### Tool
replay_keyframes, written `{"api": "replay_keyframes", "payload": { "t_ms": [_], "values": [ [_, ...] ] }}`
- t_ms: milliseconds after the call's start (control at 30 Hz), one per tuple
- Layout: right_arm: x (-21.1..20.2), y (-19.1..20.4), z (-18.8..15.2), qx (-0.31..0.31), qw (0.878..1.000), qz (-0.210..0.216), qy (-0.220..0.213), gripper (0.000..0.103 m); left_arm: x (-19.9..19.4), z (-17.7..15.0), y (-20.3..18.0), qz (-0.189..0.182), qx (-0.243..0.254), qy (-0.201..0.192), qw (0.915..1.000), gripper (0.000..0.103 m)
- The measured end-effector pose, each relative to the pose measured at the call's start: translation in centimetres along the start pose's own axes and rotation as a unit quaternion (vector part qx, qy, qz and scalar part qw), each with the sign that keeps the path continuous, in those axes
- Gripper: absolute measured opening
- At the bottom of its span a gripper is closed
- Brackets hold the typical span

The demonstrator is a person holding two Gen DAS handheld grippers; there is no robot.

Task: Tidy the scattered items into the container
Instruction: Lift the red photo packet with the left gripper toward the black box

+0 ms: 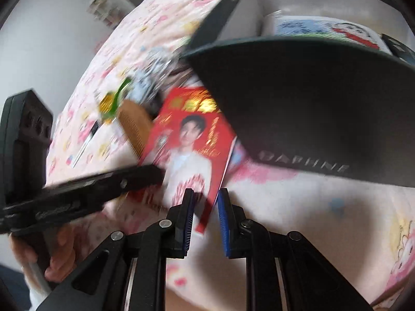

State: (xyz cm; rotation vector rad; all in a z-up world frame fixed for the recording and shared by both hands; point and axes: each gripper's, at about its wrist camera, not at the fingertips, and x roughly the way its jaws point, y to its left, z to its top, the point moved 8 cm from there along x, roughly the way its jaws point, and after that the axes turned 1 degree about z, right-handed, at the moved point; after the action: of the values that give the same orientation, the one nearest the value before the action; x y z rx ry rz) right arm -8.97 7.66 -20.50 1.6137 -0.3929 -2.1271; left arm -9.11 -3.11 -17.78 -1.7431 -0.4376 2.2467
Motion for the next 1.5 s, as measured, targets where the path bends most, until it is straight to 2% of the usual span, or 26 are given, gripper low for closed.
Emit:
{"api": "replay_keyframes", "payload": {
  "t_ms": [100,233,333,433,500,533,600,767,833,900,933,967,1033,1200,1300,1433,1500],
  "values": [
    [-0.9,0.2,-0.4,-0.002,1.000,0.008,0.000,0.016,-0.1,0.0,-0.1,-0.005,-0.010,-0.010,0.9999,0.026],
    [-1.0,-1.3,0.7,0.045,0.999,-0.001,-0.016,0.019,-0.6,1.4,1.0,0.041,-0.027,-0.053,0.9974,0.026],
    [0.1,-1.7,1.5,0.065,0.998,-0.002,-0.021,0.021,0.2,1.8,0.7,0.021,-0.028,-0.037,0.9987,0.026],
    [1.2,-1.6,1.8,0.067,0.998,0.005,-0.021,0.022,1.2,1.8,-0.2,0.024,-0.005,-0.021,0.9995,0.026],
    [1.0,-0.7,1.5,0.034,0.999,0.002,-0.009,0.025,1.3,1.1,-0.6,0.029,0.016,-0.009,0.9994,0.027],
    [0.8,-0.2,1.2,0.008,1.000,-0.007,-0.002,0.025,1.5,0.7,-0.8,0.030,0.024,0.000,0.9993,0.031],
    [0.4,0.3,0.5,-0.023,1.000,-0.015,0.014,0.025,1.6,0.1,-1.1,0.016,0.024,0.013,0.9995,0.033],
    [-0.8,-0.2,0.1,0.012,0.999,0.033,0.018,0.025,0.6,0.7,0.0,-0.010,-0.012,0.001,0.9999,0.033],
    [-0.6,-1.0,0.8,0.020,1.000,0.014,0.009,0.025,0.7,1.1,0.3,-0.015,-0.022,-0.002,0.9996,0.033],
    [0.3,-0.9,1.3,0.011,1.000,0.011,0.012,0.025,1.0,1.0,0.0,-0.032,-0.022,0.011,0.9992,0.035],
    [0.7,-0.5,1.4,0.001,1.000,0.010,0.017,0.030,1.4,0.5,-0.4,-0.029,-0.012,0.022,0.9993,0.036],
    [1.0,-0.3,1.4,-0.014,1.000,-0.011,0.019,0.030,1.7,0.2,-1.0,-0.007,0.007,0.023,0.9997,0.036],
    [1.0,0.2,1.5,-0.029,0.999,-0.024,0.015,0.030,1.2,-0.2,-1.5,0.016,0.027,0.010,0.9995,0.036],
    [-1.9,0.7,1.6,-0.016,1.000,0.013,-0.005,0.029,-2.1,-0.7,-2.6,-0.004,0.020,-0.026,0.9994,0.034],
    [-4.8,1.3,1.5,-0.017,0.999,0.019,-0.028,0.029,-4.8,-0.7,-4.6,0.005,0.047,-0.064,0.9968,0.034],
    [-7.5,4.4,1.1,-0.014,0.996,0.066,-0.055,0.029,-8.3,0.2,-6.5,0.014,0.056,-0.115,0.9917,0.034],
    [-8.8,6.1,0.6,-0.024,0.994,0.073,-0.072,0.029,-9.4,0.4,-7.0,0.009,0.052,-0.134,0.9896,0.033]
  ]
}}
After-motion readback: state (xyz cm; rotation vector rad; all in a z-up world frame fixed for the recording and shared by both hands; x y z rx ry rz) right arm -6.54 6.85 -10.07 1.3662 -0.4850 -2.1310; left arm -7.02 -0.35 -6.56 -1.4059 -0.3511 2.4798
